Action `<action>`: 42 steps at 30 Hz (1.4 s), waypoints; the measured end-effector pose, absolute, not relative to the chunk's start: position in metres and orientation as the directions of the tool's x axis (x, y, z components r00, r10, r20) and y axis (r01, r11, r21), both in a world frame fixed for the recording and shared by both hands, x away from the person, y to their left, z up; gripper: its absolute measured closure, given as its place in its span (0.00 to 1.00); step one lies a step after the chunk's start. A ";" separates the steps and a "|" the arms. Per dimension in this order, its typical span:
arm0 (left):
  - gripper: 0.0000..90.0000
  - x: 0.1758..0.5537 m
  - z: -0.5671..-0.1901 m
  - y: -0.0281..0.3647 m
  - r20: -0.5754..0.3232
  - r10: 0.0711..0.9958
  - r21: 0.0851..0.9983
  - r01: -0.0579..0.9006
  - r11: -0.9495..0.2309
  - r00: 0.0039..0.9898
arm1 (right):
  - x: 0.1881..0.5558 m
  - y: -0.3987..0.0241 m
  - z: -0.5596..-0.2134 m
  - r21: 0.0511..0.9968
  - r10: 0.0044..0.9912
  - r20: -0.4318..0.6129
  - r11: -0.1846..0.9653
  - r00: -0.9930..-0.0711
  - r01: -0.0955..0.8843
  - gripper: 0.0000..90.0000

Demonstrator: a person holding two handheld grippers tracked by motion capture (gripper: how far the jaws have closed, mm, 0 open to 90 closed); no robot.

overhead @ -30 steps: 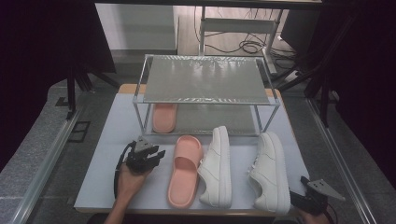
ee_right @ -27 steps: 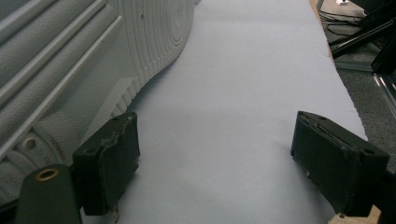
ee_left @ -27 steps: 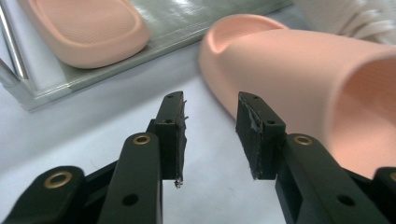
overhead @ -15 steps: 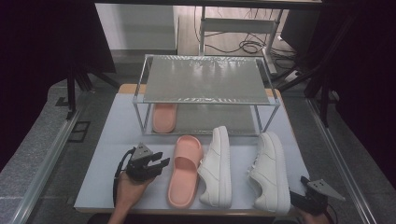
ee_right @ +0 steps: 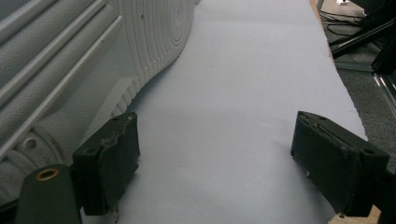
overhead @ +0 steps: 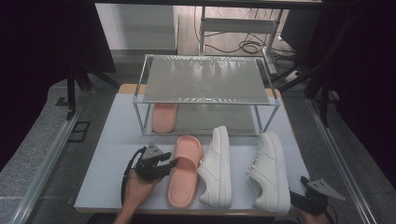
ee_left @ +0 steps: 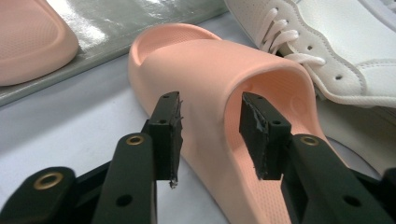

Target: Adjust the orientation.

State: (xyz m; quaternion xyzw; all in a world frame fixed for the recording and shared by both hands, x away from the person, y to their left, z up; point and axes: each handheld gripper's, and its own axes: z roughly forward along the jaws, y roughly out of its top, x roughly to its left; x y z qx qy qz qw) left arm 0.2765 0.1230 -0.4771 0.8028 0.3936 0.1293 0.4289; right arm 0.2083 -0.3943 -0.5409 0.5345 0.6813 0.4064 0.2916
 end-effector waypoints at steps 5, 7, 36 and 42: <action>0.71 0.280 -0.480 0.115 -0.111 0.754 0.780 0.527 -0.338 0.647 | 0.208 -0.394 -0.541 0.866 0.966 0.038 0.097 -0.257 0.490 0.17; 0.74 0.281 -0.480 0.115 -0.116 0.762 0.779 0.534 -0.328 0.637 | 0.208 -0.394 -0.541 0.866 0.966 0.037 0.097 -0.257 0.490 0.17; 0.83 0.291 -0.469 0.125 -0.120 0.801 0.780 0.554 -0.289 0.587 | 0.208 -0.394 -0.541 0.866 0.965 0.037 0.097 -0.258 0.490 0.17; 0.83 0.296 -0.466 0.131 -0.119 0.813 0.780 0.561 -0.278 0.569 | 0.208 -0.394 -0.541 0.866 0.965 0.037 0.099 -0.259 0.490 0.17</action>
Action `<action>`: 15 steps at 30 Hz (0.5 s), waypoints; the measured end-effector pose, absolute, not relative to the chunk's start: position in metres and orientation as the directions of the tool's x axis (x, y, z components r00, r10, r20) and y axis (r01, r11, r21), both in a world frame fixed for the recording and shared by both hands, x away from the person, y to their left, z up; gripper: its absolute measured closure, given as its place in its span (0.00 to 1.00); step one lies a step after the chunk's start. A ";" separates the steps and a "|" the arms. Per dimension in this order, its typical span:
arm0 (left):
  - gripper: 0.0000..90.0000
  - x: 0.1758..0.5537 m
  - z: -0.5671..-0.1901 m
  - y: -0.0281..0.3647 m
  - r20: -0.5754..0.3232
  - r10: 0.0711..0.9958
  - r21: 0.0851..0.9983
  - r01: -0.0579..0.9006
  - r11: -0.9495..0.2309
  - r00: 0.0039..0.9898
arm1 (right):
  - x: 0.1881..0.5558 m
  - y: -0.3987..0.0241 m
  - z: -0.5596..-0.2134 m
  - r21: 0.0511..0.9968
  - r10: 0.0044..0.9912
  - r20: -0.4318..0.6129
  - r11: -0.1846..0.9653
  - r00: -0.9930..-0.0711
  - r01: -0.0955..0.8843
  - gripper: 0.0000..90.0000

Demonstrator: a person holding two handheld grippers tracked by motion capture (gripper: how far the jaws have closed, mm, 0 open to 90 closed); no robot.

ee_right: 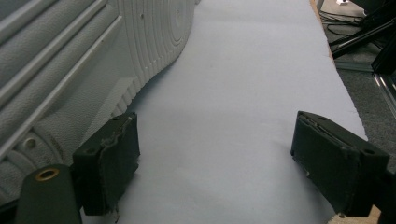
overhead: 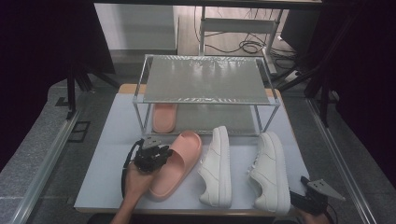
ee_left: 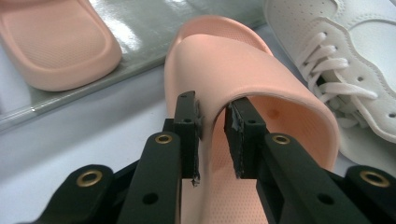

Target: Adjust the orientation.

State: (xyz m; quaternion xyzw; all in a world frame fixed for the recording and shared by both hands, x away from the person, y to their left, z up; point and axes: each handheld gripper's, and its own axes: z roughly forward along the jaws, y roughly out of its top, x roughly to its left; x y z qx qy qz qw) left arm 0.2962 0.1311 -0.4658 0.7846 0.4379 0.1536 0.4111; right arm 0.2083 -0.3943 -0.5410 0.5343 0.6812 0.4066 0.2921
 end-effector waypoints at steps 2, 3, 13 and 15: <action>0.83 0.298 -0.465 0.133 -0.118 0.818 0.780 0.562 -0.274 0.562 | 0.208 -0.394 -0.541 0.866 0.965 0.037 0.098 -0.258 0.490 0.17; 0.83 0.299 -0.464 0.134 -0.119 0.821 0.780 0.564 -0.271 0.558 | 0.208 -0.394 -0.541 0.866 0.965 0.037 0.098 -0.258 0.490 0.17; 0.83 0.310 -0.454 0.131 -0.124 0.832 0.798 0.553 -0.241 0.541 | 0.208 -0.394 -0.541 0.866 0.965 0.037 0.099 -0.259 0.490 0.17; 0.83 0.315 -0.452 0.128 -0.122 0.834 0.799 0.552 -0.239 0.538 | 0.208 -0.394 -0.541 0.866 0.965 0.037 0.099 -0.259 0.490 0.17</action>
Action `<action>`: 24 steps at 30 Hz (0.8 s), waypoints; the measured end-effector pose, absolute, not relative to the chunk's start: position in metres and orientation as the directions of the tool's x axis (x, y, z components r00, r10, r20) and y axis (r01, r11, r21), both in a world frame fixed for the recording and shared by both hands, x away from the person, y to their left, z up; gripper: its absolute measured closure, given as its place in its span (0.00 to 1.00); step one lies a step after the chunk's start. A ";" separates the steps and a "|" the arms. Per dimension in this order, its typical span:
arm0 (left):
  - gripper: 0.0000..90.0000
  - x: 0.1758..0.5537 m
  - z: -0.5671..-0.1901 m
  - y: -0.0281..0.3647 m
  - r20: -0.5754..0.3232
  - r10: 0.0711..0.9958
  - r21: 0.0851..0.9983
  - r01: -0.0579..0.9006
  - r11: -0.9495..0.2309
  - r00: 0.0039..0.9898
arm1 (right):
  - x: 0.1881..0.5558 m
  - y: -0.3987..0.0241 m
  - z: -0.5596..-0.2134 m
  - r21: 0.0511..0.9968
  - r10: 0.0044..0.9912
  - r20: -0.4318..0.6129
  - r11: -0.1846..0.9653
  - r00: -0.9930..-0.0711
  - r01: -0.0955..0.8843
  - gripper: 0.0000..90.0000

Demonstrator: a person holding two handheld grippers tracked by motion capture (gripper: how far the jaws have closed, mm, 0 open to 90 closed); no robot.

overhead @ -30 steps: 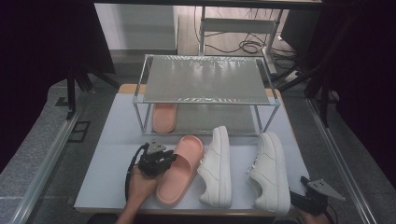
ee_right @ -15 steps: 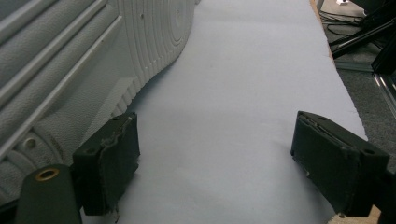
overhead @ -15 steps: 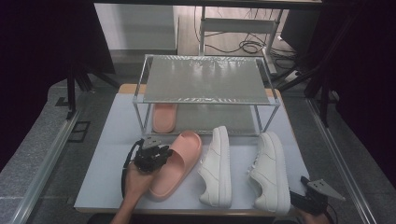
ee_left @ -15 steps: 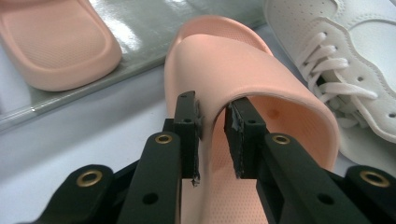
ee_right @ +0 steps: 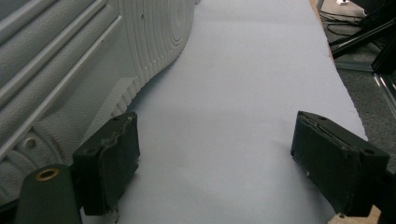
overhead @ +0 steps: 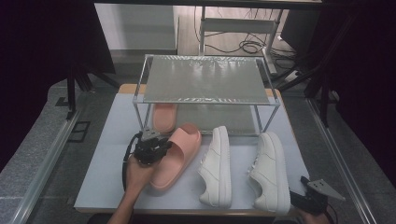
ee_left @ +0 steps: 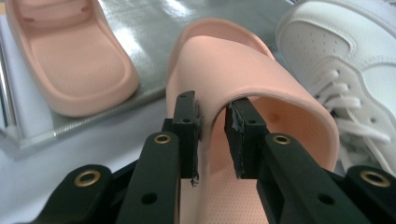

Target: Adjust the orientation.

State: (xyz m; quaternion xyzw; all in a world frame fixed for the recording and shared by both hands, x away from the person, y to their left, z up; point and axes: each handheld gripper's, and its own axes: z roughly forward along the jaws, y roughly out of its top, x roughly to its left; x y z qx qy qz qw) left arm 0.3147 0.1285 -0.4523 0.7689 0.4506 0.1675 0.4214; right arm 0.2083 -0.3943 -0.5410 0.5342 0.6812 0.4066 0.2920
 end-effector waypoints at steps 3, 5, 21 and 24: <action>0.83 0.322 -0.450 0.124 -0.115 0.838 0.802 0.548 -0.239 0.533 | 0.208 -0.394 -0.541 0.866 0.965 0.037 0.098 -0.259 0.490 0.17; 0.83 0.326 -0.447 0.122 -0.114 0.840 0.804 0.546 -0.235 0.530 | 0.208 -0.394 -0.541 0.866 0.965 0.037 0.098 -0.259 0.490 0.17; 0.83 0.366 -0.441 0.101 -0.116 0.872 0.816 0.546 -0.190 0.476 | 0.208 -0.395 -0.541 0.865 0.964 0.034 0.103 -0.262 0.492 0.17; 0.83 0.373 -0.442 0.096 -0.115 0.880 0.821 0.542 -0.177 0.462 | 0.208 -0.395 -0.541 0.865 0.964 0.034 0.104 -0.262 0.492 0.17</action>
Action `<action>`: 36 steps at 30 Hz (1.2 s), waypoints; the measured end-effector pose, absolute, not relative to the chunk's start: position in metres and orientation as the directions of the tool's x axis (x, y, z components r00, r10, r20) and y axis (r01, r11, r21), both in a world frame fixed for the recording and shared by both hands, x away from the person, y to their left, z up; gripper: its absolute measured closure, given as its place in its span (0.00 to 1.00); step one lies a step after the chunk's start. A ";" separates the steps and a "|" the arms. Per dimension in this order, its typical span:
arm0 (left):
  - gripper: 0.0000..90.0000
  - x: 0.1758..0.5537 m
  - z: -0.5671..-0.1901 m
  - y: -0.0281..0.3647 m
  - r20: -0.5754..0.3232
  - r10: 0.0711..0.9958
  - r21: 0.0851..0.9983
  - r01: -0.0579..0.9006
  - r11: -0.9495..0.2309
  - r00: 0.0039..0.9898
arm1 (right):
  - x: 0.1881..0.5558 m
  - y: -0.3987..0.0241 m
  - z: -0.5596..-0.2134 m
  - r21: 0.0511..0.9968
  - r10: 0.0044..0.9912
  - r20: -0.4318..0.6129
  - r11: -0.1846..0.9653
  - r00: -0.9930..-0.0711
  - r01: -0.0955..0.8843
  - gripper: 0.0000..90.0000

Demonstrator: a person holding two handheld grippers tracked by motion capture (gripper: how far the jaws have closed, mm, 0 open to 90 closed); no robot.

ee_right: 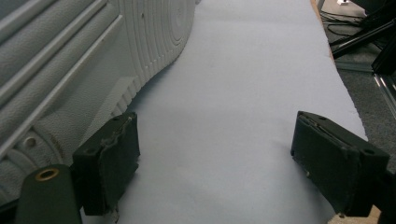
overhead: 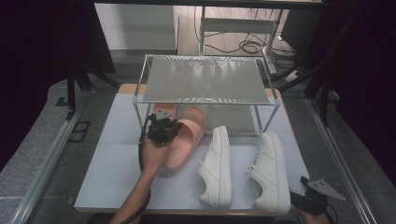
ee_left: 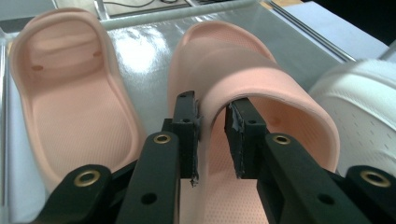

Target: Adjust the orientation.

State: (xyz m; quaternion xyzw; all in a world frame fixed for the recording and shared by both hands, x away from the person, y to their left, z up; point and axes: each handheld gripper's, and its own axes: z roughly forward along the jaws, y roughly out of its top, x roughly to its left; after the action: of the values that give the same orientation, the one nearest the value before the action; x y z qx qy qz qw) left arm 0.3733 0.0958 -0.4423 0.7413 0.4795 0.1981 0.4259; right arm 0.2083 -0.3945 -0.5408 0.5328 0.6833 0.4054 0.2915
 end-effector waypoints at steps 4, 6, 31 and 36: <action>0.83 0.382 -0.444 0.090 -0.091 0.896 0.826 0.535 -0.175 0.434 | 0.208 -0.395 -0.541 0.864 0.964 0.033 0.104 -0.263 0.492 0.17; 0.83 0.386 -0.446 0.088 -0.082 0.904 0.827 0.535 -0.173 0.420 | 0.208 -0.395 -0.541 0.864 0.964 0.032 0.106 -0.264 0.492 0.17; 0.76 0.376 -0.451 0.105 -0.086 0.888 0.845 0.505 -0.175 0.451 | 0.208 -0.395 -0.541 0.864 0.964 0.032 0.107 -0.265 0.492 0.17; 0.79 0.362 -0.451 0.111 -0.079 0.866 0.840 0.501 -0.208 0.493 | 0.208 -0.395 -0.541 0.864 0.964 0.032 0.106 -0.264 0.492 0.17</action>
State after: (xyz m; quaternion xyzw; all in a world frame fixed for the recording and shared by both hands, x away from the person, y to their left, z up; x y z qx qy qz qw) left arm 0.3621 0.1115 -0.4506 0.7479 0.4570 0.2112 0.4326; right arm 0.2082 -0.3946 -0.5409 0.5319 0.6842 0.4048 0.2915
